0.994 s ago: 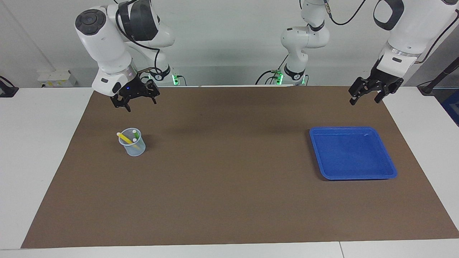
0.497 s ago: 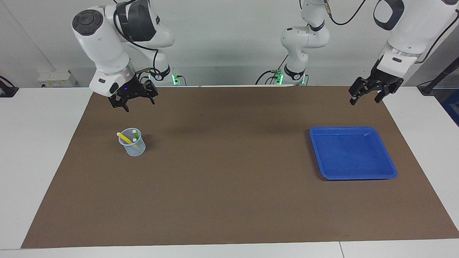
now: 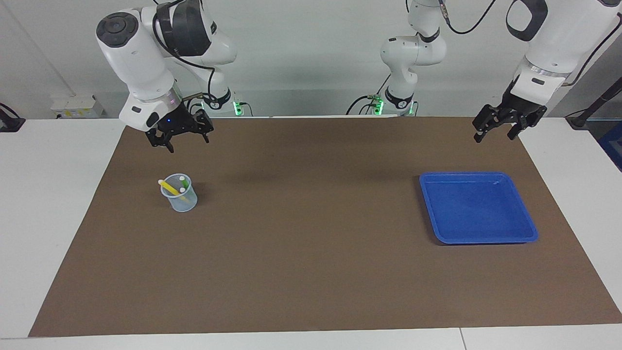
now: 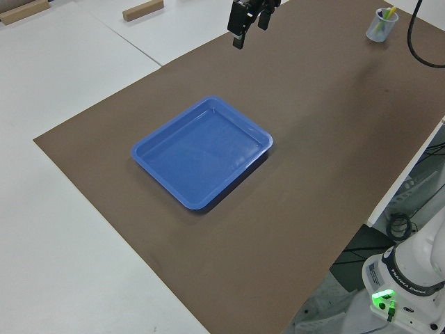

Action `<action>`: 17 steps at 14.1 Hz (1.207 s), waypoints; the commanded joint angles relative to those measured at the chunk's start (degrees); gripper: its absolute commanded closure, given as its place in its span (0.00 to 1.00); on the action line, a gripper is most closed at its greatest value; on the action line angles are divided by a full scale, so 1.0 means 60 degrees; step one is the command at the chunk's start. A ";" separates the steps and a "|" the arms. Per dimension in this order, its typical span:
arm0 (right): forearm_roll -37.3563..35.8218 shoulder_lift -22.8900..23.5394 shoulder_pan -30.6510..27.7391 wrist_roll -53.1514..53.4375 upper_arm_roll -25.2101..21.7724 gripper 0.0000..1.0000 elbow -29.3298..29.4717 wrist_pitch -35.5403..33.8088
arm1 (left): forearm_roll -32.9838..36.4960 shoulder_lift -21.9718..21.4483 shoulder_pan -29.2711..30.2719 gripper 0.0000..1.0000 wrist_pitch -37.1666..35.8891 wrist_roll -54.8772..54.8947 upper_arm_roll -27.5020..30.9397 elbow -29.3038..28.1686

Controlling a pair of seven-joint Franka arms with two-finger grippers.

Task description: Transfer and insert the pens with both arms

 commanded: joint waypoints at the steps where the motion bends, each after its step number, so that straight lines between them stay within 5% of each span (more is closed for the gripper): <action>1: -0.0108 0.0226 -0.0116 0.0312 0.0085 0.00 0.0728 -0.0536 | 0.0162 -0.0021 -0.0010 0.00 -0.0177 0.0132 0.0008 0.0059; 7: 0.0097 0.0358 -0.0014 0.0649 -0.0822 0.00 0.1463 -0.1271 | 0.0147 -0.0021 -0.0010 0.00 -0.0177 0.0132 -0.0021 0.0073; 17: -0.0064 0.0358 -0.0028 0.0708 -0.0838 0.00 0.1580 -0.1213 | 0.0162 -0.0007 -0.0010 0.00 -0.0177 0.0132 -0.0021 0.0073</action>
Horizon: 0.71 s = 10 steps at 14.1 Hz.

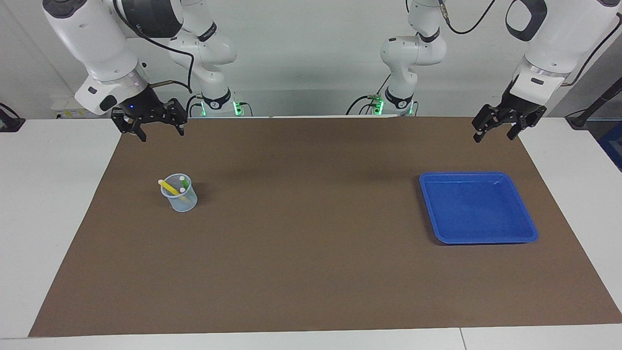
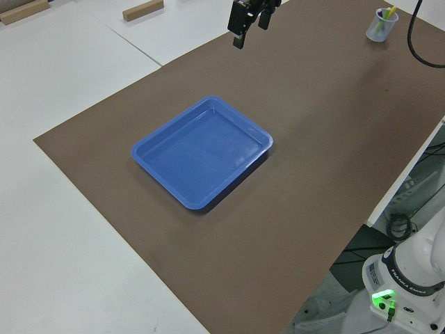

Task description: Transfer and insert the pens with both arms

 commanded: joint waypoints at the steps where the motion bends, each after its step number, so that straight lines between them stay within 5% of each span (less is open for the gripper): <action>1: -0.0065 0.0152 -0.0044 0.0167 0.0016 0.00 0.0226 -0.0184 | 0.0147 -0.0007 -0.0010 0.00 -0.0177 0.0108 -0.0015 0.0073; 10: -0.0637 0.0166 -0.0044 0.0182 0.0103 0.00 0.0255 0.0007 | 0.0147 -0.0007 -0.0010 0.00 -0.0191 0.0108 -0.0015 0.0088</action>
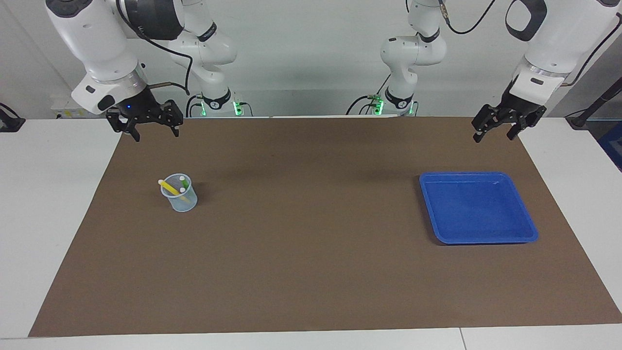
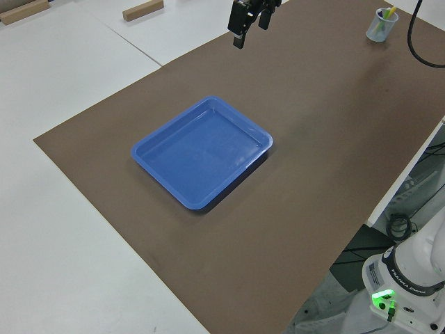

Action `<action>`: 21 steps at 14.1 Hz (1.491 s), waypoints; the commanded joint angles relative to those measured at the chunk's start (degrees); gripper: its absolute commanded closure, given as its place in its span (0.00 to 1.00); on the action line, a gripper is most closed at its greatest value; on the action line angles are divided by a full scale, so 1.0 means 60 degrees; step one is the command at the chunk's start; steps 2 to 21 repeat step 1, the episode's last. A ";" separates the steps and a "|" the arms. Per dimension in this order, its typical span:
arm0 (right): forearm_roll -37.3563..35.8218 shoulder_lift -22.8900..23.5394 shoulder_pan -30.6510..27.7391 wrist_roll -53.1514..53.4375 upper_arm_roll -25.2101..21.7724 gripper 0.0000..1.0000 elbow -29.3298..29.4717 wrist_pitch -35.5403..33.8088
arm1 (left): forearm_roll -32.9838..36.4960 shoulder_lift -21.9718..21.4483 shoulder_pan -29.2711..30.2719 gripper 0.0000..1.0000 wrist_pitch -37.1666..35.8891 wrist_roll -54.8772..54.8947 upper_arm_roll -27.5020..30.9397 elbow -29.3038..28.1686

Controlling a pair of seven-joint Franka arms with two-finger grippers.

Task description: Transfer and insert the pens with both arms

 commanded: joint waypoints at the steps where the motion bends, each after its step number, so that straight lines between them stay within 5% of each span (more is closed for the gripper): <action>1: -0.0021 0.0156 -0.0045 0.0177 0.0023 0.00 0.0207 -0.0008 | 0.0147 -0.0007 -0.0010 0.00 -0.0176 0.0102 -0.0006 0.0088; 21: -0.0021 0.0156 -0.0045 0.0177 0.0023 0.00 0.0207 -0.0008 | 0.0147 -0.0007 -0.0010 0.00 -0.0176 0.0102 -0.0006 0.0088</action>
